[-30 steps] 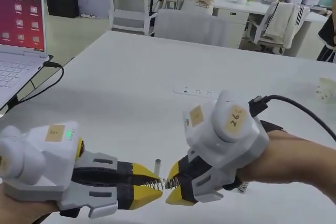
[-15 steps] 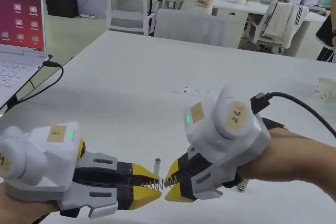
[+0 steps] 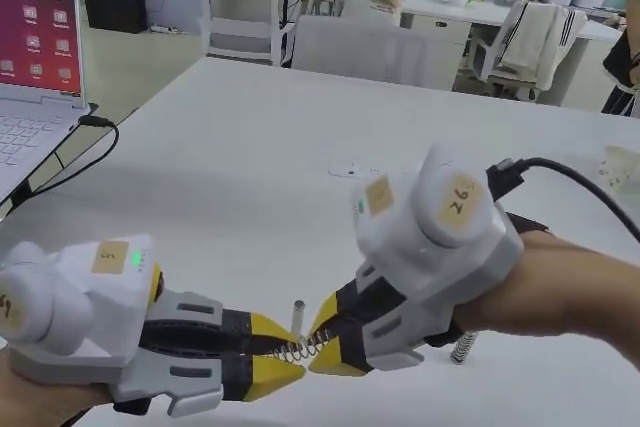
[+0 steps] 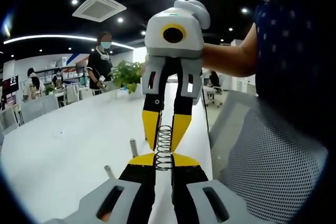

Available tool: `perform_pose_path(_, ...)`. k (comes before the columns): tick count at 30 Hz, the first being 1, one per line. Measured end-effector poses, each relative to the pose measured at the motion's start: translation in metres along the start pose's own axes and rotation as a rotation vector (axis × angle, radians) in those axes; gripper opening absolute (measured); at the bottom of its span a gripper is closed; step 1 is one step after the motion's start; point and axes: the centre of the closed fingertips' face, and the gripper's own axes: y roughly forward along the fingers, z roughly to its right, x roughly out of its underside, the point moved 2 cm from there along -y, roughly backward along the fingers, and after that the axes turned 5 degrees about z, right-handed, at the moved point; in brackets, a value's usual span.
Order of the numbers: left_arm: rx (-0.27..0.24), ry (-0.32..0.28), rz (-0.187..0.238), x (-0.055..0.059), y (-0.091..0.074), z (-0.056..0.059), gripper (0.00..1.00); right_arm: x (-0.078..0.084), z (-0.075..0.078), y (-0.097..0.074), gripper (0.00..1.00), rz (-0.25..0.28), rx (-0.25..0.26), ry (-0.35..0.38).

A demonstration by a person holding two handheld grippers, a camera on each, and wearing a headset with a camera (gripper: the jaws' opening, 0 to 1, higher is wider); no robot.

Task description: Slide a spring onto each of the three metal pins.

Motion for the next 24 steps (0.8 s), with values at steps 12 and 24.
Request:
perform_pose_path(12, 0.002, -0.001, -0.013, 0.003, 0.001, -0.001, 0.02, -0.013, -0.003, 0.0, 0.09, 0.007, -0.005, -0.027)
perform_pose_path(24, 0.007, -0.004, -0.024, 0.008, 0.002, -0.002, 0.03, -0.02, -0.004, 0.005, 0.08, -0.018, -0.018, -0.045)
